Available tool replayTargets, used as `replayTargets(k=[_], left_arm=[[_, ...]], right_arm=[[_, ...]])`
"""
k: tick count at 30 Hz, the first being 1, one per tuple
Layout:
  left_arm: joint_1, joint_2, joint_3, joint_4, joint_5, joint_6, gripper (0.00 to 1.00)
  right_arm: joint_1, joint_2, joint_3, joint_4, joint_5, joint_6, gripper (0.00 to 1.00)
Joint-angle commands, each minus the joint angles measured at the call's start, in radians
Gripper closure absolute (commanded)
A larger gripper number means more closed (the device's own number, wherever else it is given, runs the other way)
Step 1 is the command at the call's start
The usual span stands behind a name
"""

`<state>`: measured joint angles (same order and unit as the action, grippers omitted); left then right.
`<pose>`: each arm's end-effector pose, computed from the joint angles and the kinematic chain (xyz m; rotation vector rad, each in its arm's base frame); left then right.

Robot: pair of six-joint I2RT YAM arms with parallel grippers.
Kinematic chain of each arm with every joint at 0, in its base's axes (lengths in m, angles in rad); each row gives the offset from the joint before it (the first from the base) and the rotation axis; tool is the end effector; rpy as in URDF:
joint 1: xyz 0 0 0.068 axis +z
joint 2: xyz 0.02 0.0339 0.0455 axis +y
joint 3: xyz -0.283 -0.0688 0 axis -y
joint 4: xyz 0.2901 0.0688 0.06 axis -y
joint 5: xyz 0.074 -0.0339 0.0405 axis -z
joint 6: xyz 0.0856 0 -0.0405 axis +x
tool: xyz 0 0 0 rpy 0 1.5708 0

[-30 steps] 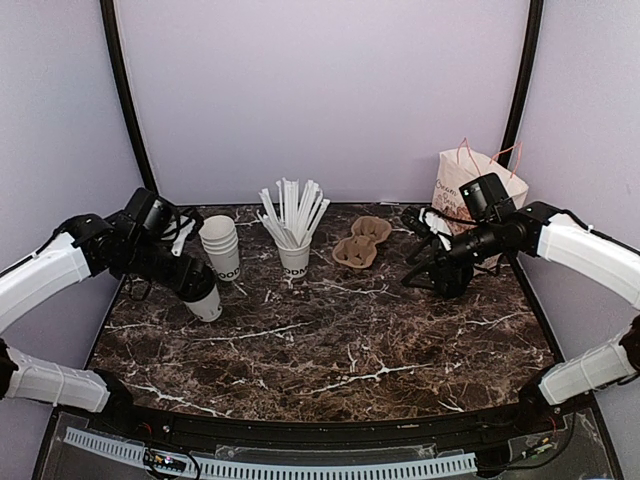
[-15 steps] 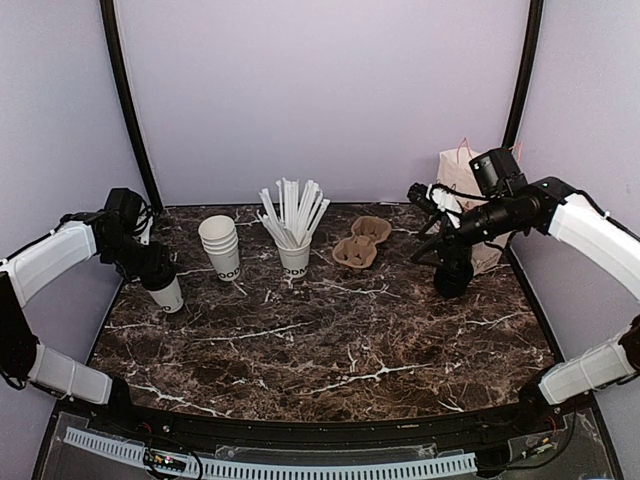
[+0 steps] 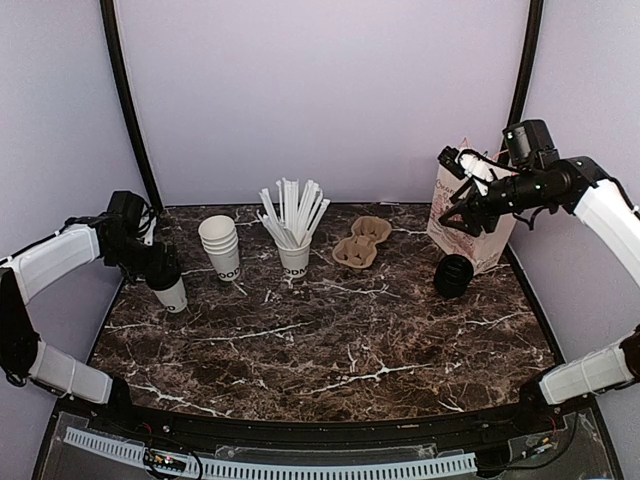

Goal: Pack the takeout coffee

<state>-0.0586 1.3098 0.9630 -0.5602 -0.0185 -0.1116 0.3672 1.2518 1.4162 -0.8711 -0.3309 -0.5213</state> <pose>0.3380 -0.0182 0.2190 -0.0736 2.4772 -0.0498 0.2938 0.1428 0.3883 -1.1193 1.9499 0.2936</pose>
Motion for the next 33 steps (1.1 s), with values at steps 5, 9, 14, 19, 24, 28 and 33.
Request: replayTargets(k=[5,9,14,19,24,28,33], left_arm=[[0.006,-0.153,0.036,-0.028,0.038,-0.023,0.05],[0.005,-0.316,0.039,0.042,0.189,0.008,0.06],[0.004,-0.376,0.017,0.107,0.411,-0.008,0.09],[0.004,-0.344,0.011,0.146,0.386,-0.04,0.02],[0.005,-0.28,0.079,0.048,0.1,-0.084,0.01],[0.004,-0.28,0.09,0.062,0.148,-0.094,0.04],[0.004,-0.319,0.06,0.115,0.327,-0.108,0.13]], right_arm=[[-0.16,-0.077,0.05,-0.005,-0.124,0.101,0.37],[-0.268,-0.106,0.014,0.04,-0.164,0.164,0.38],[-0.412,-0.133,0.011,0.113,-0.156,0.265,0.38],[-0.478,-0.135,0.088,0.15,-0.068,0.305,0.37],[-0.491,0.007,0.247,0.129,0.09,0.34,0.36],[-0.536,0.164,0.393,0.098,0.151,0.35,0.38],[-0.574,0.389,0.604,-0.027,0.132,0.29,0.42]])
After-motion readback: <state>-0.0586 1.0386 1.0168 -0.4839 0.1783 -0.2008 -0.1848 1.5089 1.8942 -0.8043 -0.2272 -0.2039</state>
